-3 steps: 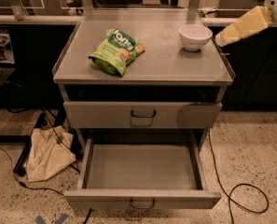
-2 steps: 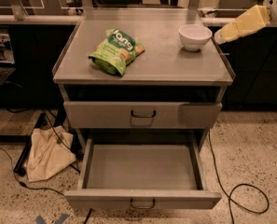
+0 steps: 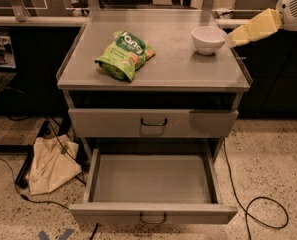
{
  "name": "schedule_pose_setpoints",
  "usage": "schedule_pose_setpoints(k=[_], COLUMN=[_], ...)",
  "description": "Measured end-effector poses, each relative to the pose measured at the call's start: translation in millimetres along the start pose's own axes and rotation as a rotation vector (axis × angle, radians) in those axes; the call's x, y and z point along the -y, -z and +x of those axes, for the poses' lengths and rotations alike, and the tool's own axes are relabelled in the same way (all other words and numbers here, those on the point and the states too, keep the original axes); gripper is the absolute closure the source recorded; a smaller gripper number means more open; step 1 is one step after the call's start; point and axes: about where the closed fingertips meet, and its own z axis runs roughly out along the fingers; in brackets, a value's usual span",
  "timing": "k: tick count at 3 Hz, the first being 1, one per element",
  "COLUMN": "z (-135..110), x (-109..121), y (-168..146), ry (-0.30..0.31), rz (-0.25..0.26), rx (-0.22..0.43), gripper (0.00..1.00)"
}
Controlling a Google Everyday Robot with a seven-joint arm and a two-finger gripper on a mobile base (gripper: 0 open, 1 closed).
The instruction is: Place green rice chip bag into middle drawer
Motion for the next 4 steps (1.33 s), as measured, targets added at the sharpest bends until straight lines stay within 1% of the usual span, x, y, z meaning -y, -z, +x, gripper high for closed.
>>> schedule_pose_setpoints(k=[1, 2, 3, 4], z=[-27.8, -58.8, -90.8, -111.1], x=[-28.0, -63.8, -106.3, -129.0], y=[-45.3, -95.3, -148.3, -173.4], ry=[0.013, 0.037, 0.067, 0.067], rz=[-0.112, -0.25, -0.365, -0.405], rx=[0.055, 0.095, 0.117, 0.141], gripper=[0.0, 0.0, 0.0, 0.0])
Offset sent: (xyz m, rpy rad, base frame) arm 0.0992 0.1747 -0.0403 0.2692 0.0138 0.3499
